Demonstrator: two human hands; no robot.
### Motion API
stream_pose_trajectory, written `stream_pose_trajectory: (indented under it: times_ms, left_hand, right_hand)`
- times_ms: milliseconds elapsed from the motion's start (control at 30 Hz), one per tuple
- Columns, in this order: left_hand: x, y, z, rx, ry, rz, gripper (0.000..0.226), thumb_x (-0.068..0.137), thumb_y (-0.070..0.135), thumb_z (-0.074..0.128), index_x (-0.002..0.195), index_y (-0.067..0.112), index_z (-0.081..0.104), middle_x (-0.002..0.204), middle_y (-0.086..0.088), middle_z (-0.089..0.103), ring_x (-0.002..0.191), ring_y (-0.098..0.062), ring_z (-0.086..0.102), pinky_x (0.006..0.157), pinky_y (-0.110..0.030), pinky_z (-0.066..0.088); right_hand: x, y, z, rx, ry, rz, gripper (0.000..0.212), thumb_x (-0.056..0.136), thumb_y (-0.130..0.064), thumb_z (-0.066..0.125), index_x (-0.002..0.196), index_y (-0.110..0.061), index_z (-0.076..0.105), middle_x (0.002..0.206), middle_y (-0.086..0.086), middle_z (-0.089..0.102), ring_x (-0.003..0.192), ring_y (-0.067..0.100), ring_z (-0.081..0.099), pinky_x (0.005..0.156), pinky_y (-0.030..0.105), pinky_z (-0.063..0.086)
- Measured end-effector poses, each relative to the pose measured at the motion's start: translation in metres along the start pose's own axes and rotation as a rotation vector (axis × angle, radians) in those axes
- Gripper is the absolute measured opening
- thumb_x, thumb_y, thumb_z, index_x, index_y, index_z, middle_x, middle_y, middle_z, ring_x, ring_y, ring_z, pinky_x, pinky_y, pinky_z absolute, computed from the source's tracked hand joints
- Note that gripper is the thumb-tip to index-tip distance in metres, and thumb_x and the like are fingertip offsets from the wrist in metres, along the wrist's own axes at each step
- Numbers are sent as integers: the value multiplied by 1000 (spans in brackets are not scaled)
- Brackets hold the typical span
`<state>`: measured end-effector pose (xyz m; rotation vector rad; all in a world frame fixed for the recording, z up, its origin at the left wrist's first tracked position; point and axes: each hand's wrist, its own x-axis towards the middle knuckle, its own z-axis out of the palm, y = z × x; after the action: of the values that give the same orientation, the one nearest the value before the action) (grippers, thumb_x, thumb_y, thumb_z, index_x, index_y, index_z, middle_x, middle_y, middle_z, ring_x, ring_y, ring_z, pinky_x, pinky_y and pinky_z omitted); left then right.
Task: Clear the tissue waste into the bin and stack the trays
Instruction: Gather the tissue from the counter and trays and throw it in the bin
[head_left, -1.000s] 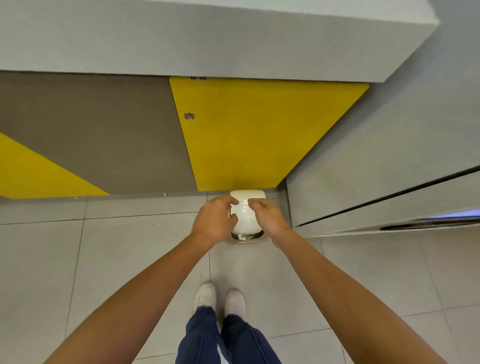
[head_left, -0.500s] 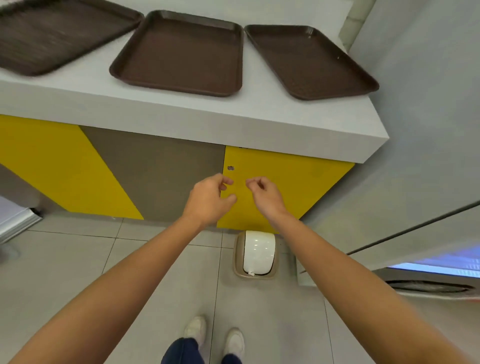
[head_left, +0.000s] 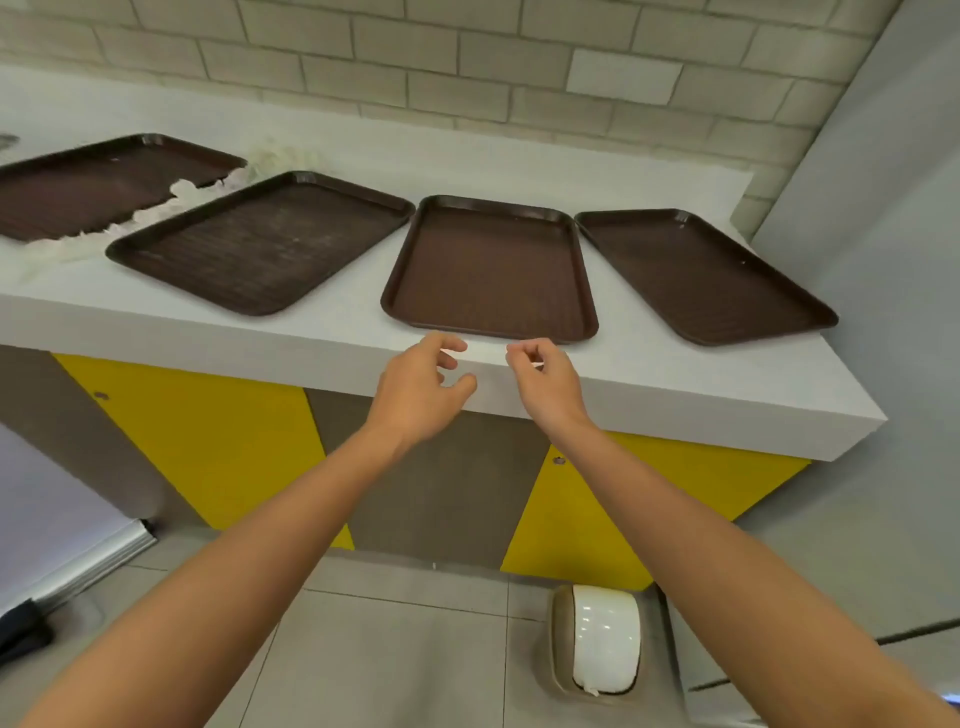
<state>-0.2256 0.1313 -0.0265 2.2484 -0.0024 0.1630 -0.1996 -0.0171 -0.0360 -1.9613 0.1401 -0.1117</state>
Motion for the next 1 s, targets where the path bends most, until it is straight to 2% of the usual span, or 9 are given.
stream_pose_trajectory:
  times_ms: [233,367,533,633,700,800,1000]
  left_hand:
    - [46,-31,-51,17,67,18,34,83,31,64,115,28,55,105,9,59,89,-12,58,77,-24,45]
    - [85,-48,-72,22,93,4,33,83,32,64,114,27,56,105,7,61,88,-13,59,81,-28,48]
    - [152,-73,-92,40,141,-28,36,84,31,64,117,24,55,112,4,61,94,-13,59,83,-28,49]
    - [182,-80,-104,32,149,-47,38,84,29,65,120,21,55,114,2,61,96,-13,58,87,-29,50]
    - [212,-86,-115,50,154,-51,38,85,29,65,120,22,55,114,2,61,95,-12,58,84,-26,49]
    - [254,-99,-131,67,202,-69,36,85,30,64,119,24,55,115,3,60,95,-10,58,81,-24,47]
    - [306,-133,-153,117,206,-92,37,85,33,63,120,24,55,117,2,59,96,-12,59,85,-26,49]
  right_hand:
    - [42,-36,51,-2,-23,-79,20,90,-24,53,105,-16,64,107,0,58,80,1,51,67,11,37]
    - [79,-52,79,-1,-63,-77,18,91,-27,52,104,-20,62,109,-1,58,84,2,52,72,17,39]
    - [148,-71,123,-2,-103,-95,17,93,-28,51,106,-22,59,111,-2,56,86,3,51,75,17,41]
    - [178,-80,141,4,-122,-87,16,92,-28,52,105,-22,59,105,-6,57,85,3,51,80,21,41]
    - [205,-90,155,3,-148,-88,19,92,-28,53,108,-19,59,99,-7,56,83,3,51,80,21,41]
    - [244,-107,179,20,-190,-98,22,92,-27,53,111,-18,58,101,-7,56,87,2,51,77,18,40]
    - [295,-123,233,-10,-258,-95,24,92,-28,55,114,-19,57,92,-15,53,89,2,50,84,21,41]
